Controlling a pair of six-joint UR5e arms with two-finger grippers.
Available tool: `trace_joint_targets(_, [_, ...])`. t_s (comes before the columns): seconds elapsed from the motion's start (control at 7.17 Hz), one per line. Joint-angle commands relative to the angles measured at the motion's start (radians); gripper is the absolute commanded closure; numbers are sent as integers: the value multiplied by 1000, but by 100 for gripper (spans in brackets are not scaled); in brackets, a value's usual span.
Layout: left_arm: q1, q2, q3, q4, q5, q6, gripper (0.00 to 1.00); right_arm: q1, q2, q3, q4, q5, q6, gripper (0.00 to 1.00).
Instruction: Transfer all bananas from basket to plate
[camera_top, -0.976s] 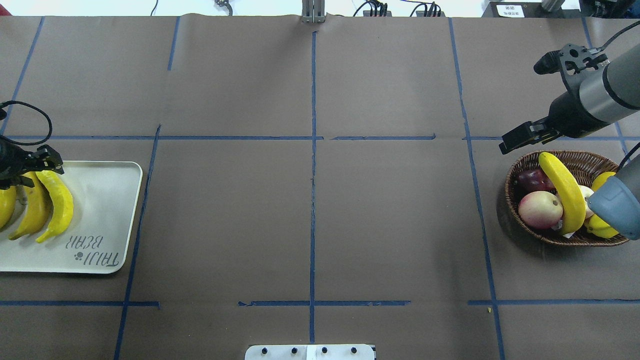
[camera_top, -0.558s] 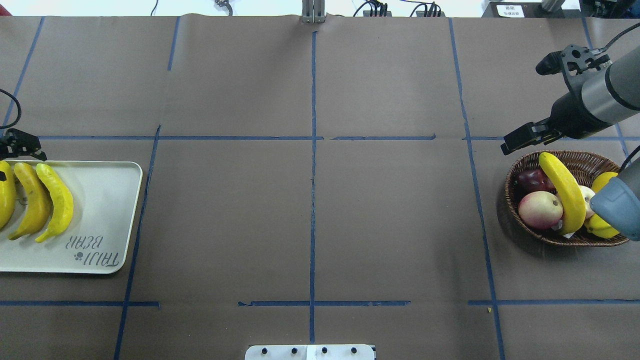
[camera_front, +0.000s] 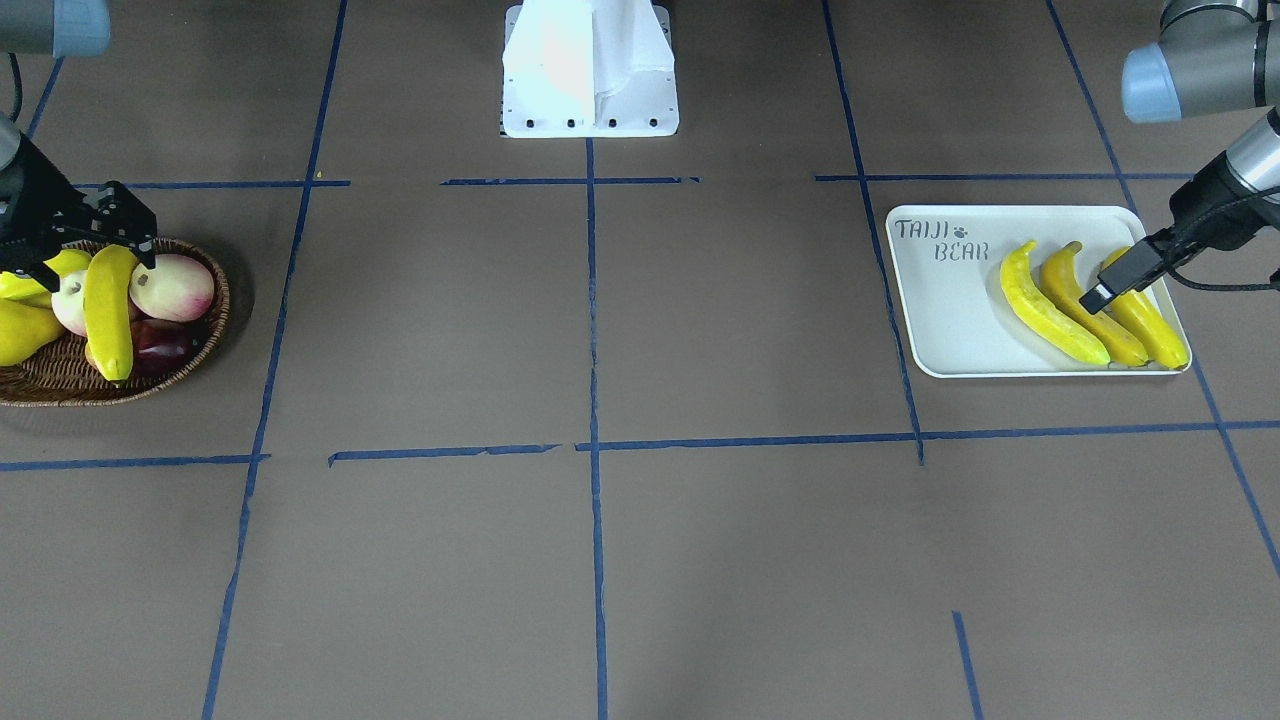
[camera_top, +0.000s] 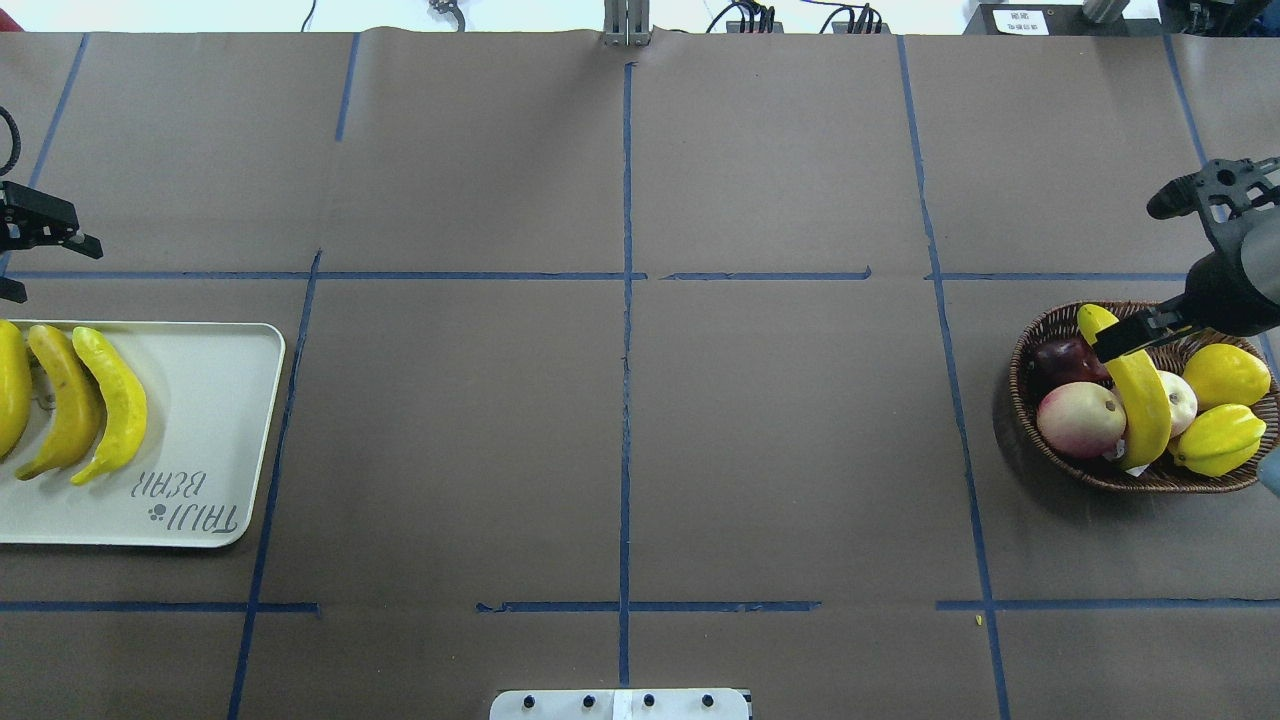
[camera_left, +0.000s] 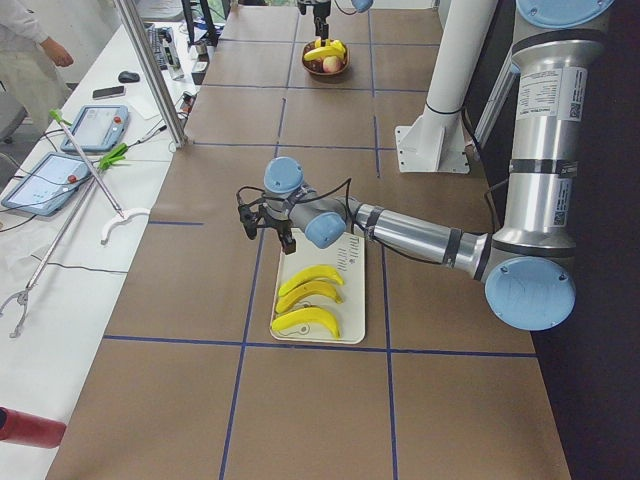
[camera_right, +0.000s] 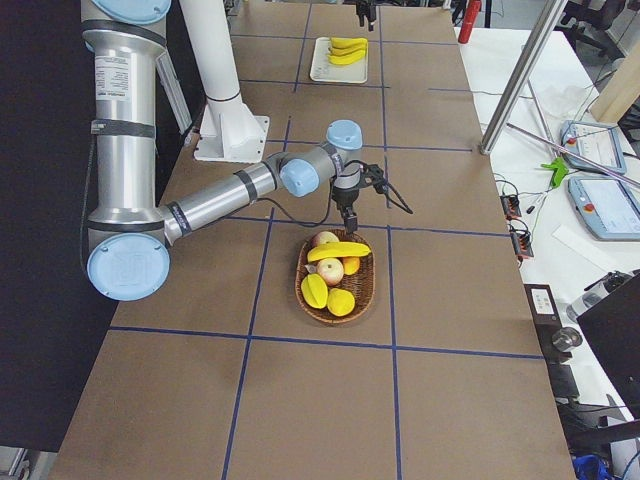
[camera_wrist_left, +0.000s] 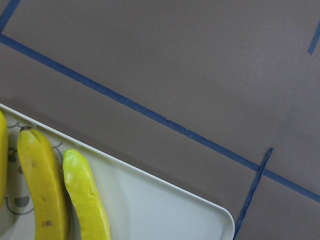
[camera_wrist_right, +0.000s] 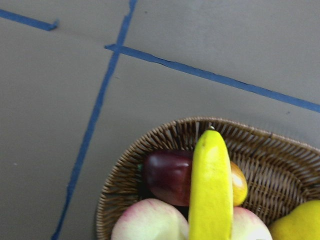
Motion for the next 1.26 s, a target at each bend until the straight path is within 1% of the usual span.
trace_joint_targets(0.0, [2, -2, -15, 0, -1, 0, 0, -6, -116, -25, 121, -44, 10, 6])
trace_joint_targets(0.14, [2, -2, -22, 0, -1, -17, 0, -28, -117, -31, 121, -46, 44, 11])
trace_joint_targets(0.42, [5, -19, -23, -2, 1, -55, 0, -94, -112, -45, 123, -80, 114, 15])
trace_joint_targets(0.7, [8, -17, -23, 0, 1, -55, 0, -106, -112, -53, 123, -81, 114, 18])
trace_joint_targets(0.84, [8, -17, -23, -2, 1, -55, 0, -106, -112, -54, 123, -83, 113, 21])
trace_joint_targets(0.98, [8, -17, -23, -2, 1, -57, 0, -117, -110, -56, 123, -83, 113, 29])
trace_joint_targets(1.12, [8, -16, -23, -2, 1, -57, 0, -120, -109, -56, 123, -83, 111, 34])
